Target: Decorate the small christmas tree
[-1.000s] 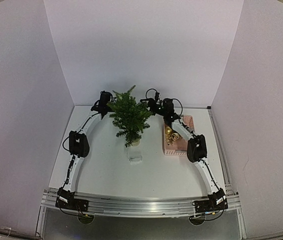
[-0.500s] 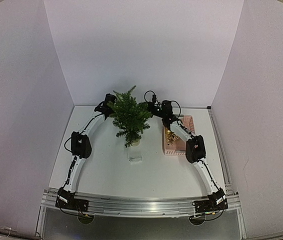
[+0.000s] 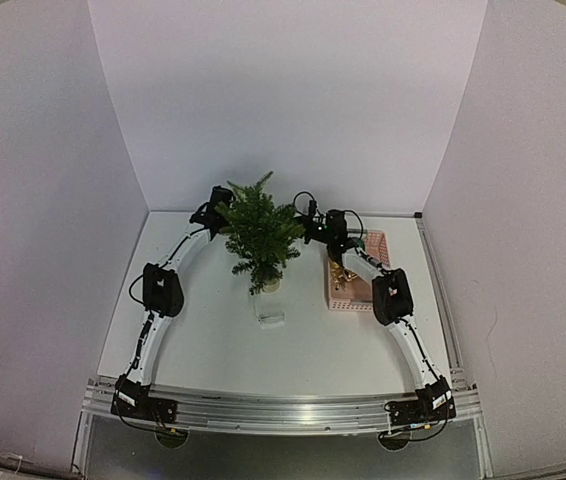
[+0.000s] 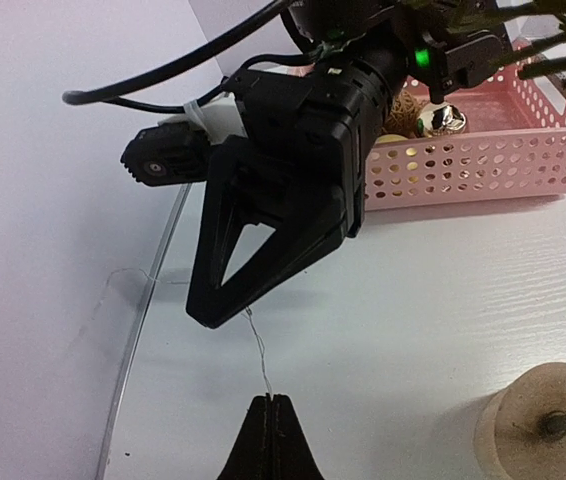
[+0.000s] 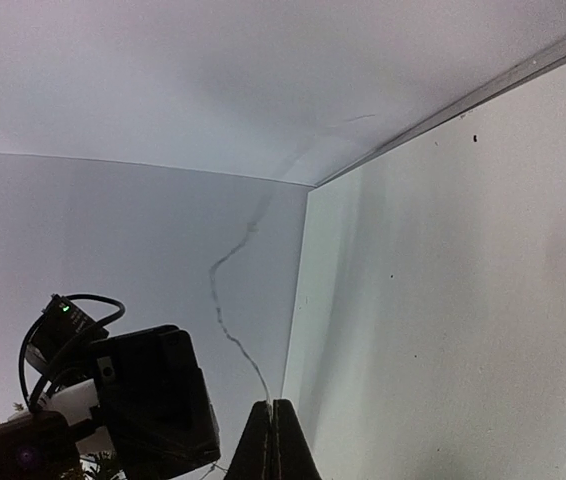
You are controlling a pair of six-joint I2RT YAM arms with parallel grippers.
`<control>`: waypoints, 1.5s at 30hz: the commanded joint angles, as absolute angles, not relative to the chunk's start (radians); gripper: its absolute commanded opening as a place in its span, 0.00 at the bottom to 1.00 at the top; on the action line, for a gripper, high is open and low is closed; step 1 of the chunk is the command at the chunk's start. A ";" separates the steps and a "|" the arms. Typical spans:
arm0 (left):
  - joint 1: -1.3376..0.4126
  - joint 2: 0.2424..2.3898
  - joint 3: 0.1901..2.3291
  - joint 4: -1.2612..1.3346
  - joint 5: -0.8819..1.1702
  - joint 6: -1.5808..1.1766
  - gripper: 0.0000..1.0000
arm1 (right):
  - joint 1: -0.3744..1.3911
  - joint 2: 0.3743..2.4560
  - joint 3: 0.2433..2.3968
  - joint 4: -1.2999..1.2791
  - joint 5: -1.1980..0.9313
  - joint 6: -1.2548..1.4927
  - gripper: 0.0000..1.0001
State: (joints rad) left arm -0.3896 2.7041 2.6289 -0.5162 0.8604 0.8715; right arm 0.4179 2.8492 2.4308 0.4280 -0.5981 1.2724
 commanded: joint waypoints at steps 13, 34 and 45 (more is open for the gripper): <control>-0.394 2.713 2.608 -0.360 0.766 1.057 0.00 | 0.364 2.644 2.231 0.657 -0.640 1.254 0.00; -0.376 2.497 2.318 -0.183 0.689 1.029 0.63 | 0.330 2.414 2.016 0.704 -0.553 1.174 0.00; -0.334 2.416 2.233 -0.175 0.578 1.030 0.95 | 0.298 2.182 1.803 0.652 -0.464 1.038 0.00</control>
State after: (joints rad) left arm -0.3620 2.5019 2.2629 -0.1905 0.6400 1.0334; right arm 0.3178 2.3082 1.8534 0.6674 -0.5121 1.1338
